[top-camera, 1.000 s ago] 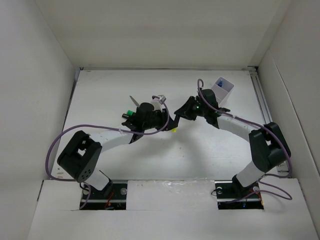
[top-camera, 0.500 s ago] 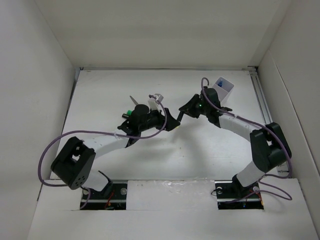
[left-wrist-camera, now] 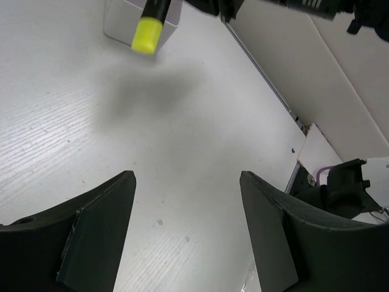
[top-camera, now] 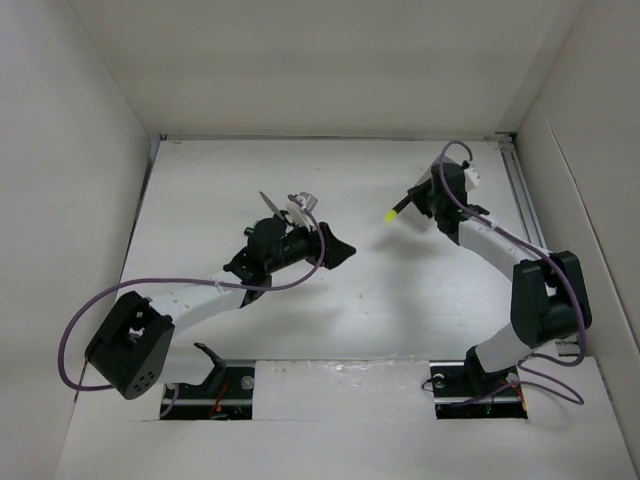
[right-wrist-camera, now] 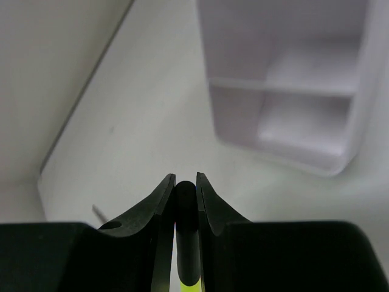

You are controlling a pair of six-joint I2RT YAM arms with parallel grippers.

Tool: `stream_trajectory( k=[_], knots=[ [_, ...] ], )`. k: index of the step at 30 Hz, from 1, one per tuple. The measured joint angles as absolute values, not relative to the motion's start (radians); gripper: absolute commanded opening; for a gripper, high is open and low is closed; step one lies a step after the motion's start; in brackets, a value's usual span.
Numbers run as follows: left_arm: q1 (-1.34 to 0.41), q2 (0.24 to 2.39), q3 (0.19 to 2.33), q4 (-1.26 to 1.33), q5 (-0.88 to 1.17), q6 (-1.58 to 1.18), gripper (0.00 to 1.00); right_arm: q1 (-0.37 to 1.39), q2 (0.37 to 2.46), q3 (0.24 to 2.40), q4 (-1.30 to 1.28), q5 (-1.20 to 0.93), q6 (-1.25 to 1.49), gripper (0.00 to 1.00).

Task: Sort the stationery into containers
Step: Place the stationery in the storage box.

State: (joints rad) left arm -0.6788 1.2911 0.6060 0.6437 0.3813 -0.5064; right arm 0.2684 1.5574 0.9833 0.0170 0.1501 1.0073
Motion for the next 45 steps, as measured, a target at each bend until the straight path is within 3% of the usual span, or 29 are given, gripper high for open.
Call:
stream_trajectory(
  k=[9,20,42,45],
  knots=[
    [-0.679,1.261,0.602,0.665,0.449,-0.536,0.66,0.186,1.58,1.181,-0.039,0.701,1.024,0.0],
    [-0.638,1.33,0.598,0.78,0.603,-0.645,0.64,0.196,1.761,1.373,-0.12,1.064,0.949,0.0],
    [-0.626,1.226,0.582,0.672,0.461,-0.637,0.63,0.338,2.032,1.576,-0.13,1.325,0.782,0.01],
    [-0.626,1.234,0.582,0.662,0.453,-0.636,0.63,0.342,2.041,1.583,-0.13,1.339,0.772,0.15]
  ],
)
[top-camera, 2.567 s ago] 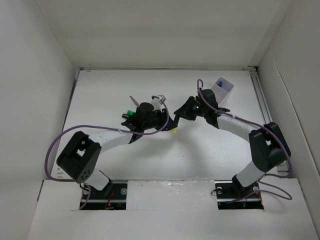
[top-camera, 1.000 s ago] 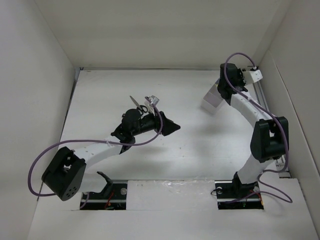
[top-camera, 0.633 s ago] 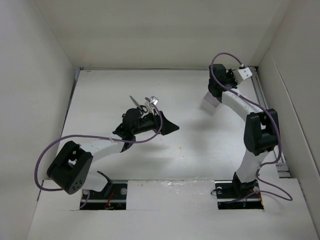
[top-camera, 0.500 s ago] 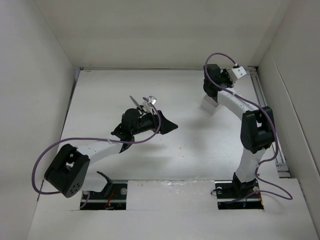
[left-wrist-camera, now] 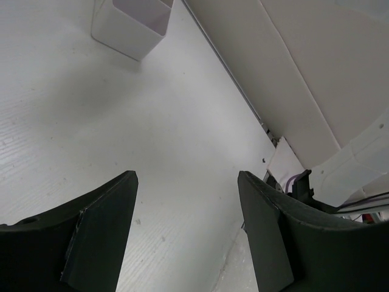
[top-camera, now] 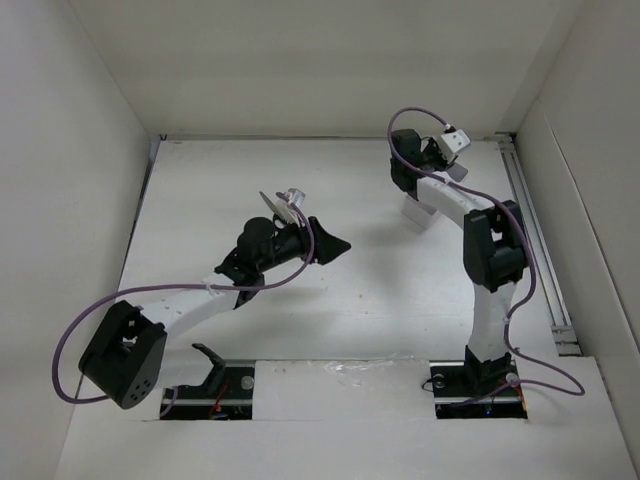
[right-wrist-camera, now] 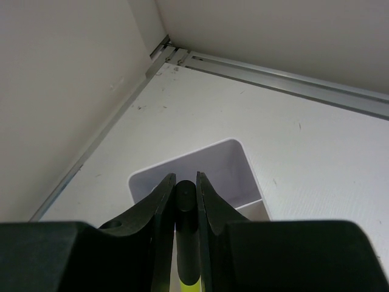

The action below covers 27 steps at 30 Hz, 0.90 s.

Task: Sort the stationery into containers
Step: Place the stationery in the storage box, then pick up the stationery from the center of the board.

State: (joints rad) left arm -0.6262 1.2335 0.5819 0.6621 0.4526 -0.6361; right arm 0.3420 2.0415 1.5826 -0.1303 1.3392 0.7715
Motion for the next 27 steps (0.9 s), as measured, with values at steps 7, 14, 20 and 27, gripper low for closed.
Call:
stream_trajectory(
  k=[7,14,20,27],
  knots=[
    [-0.626,1.246,0.582,0.624,0.403,-0.632,0.63,0.362,2.053,1.59,-0.131,1.361,0.754,0.57],
    [-0.626,1.246,0.582,0.576,0.318,-0.617,0.59,0.426,2.002,1.586,-0.139,1.296,0.752,0.58],
    [-0.627,1.246,0.593,0.474,0.138,-0.6,0.43,0.495,1.703,1.459,-0.216,1.16,0.883,0.07],
    [-0.62,1.26,0.71,0.273,-0.177,-0.614,0.32,0.533,1.379,1.118,-0.167,0.816,0.991,0.0]
  ],
)
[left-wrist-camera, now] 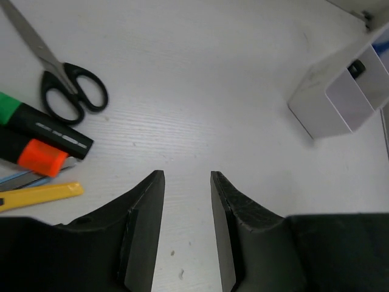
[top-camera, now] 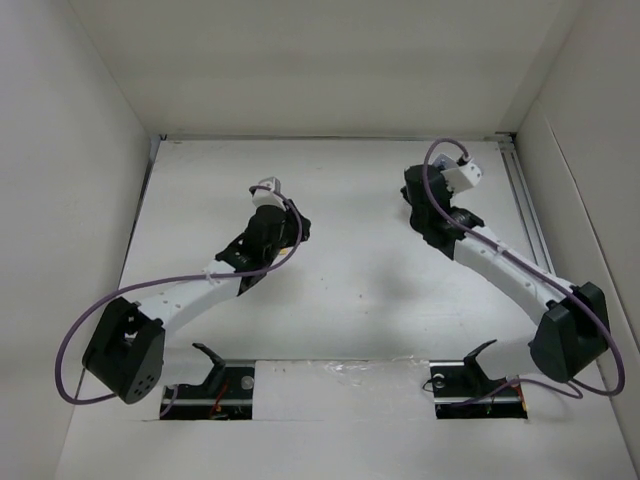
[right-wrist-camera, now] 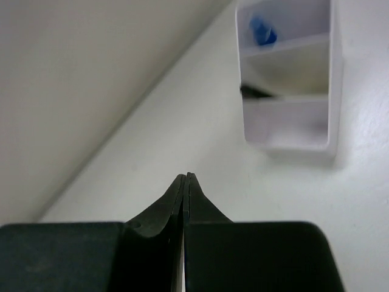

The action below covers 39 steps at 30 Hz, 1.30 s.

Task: Sort the stationery into containers
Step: Pick up the stationery from the center of the board.

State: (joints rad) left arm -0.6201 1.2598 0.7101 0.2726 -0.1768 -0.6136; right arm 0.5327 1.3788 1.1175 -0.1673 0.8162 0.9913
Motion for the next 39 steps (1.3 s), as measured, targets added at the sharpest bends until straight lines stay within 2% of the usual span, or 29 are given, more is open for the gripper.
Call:
stream_trajectory(
  k=[7,10,13,15,17,22,25,32,39],
  knots=[
    [-0.607,1.361,0.838,0.051,-0.466,-0.739,0.34,0.595,1.415,1.016,-0.178,0.536,0.996,0.0],
    [-0.574,1.443,0.897,-0.034,-0.519,-0.791,0.35,0.624,1.413,1.011,-0.154,0.471,0.996,0.04],
    [-0.516,1.502,0.934,-0.099,-0.526,-0.837,0.35,0.64,1.414,0.984,-0.122,0.422,1.005,0.18],
    [-0.468,1.54,0.952,-0.126,-0.509,-0.87,0.34,0.641,1.415,0.968,-0.12,0.4,1.016,0.34],
    [-0.432,1.567,0.957,-0.146,-0.496,-0.895,0.34,0.639,1.417,0.959,-0.12,0.391,1.024,0.39],
    [-0.42,1.584,0.957,-0.183,-0.469,-0.928,0.37,0.63,1.417,0.954,-0.119,0.353,1.035,0.4],
    [-0.425,1.586,0.961,-0.191,-0.471,-0.934,0.46,0.63,1.417,0.954,-0.118,0.333,1.036,0.4],
    [-0.425,1.663,1.041,-0.218,-0.476,-0.933,0.46,0.63,1.417,0.954,-0.117,0.31,1.036,0.4],
    [-0.426,1.705,1.04,-0.229,-0.448,-0.943,0.41,0.628,1.417,0.954,-0.111,0.307,1.036,0.42]
  ],
)
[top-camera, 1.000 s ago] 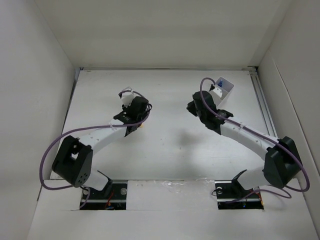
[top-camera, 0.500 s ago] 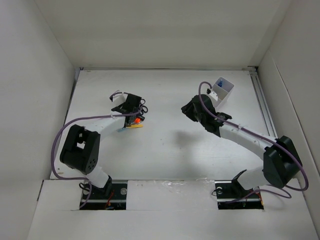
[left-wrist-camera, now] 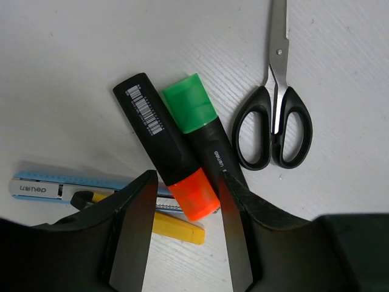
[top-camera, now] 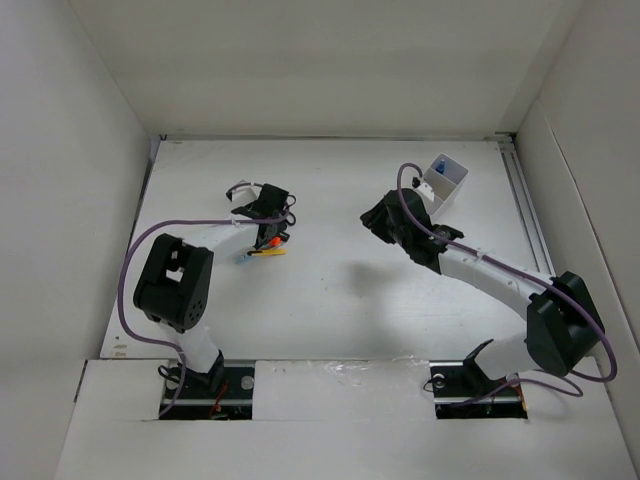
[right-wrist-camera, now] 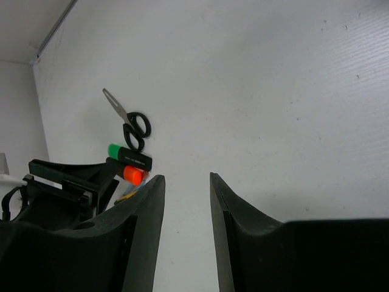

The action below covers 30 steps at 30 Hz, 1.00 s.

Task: Sort the stationery into containers
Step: Pick up the stationery from the center of the board.

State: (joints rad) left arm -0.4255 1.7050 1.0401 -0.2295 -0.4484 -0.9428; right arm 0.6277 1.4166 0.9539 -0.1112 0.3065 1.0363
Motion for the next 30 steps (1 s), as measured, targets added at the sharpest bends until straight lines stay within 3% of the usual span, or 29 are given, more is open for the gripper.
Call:
stream_trajectory(
  k=[5,9,26,30],
  knots=[
    [-0.426,1.705,1.006,-0.213,-0.441,-0.949,0.41,0.623,1.417,0.954,-0.111,0.306,1.037,0.42],
    [-0.426,1.707,1.007,-0.22,-0.442,-0.95,0.35,0.622,1.417,0.954,-0.111,0.306,1.036,0.42],
    [-0.421,1.737,1.007,-0.225,-0.456,-0.957,0.38,0.622,1.433,0.954,-0.104,0.305,1.036,0.42],
    [-0.404,1.737,1.003,-0.217,-0.448,-0.96,0.26,0.622,1.433,0.954,-0.104,0.303,1.036,0.42]
  ],
)
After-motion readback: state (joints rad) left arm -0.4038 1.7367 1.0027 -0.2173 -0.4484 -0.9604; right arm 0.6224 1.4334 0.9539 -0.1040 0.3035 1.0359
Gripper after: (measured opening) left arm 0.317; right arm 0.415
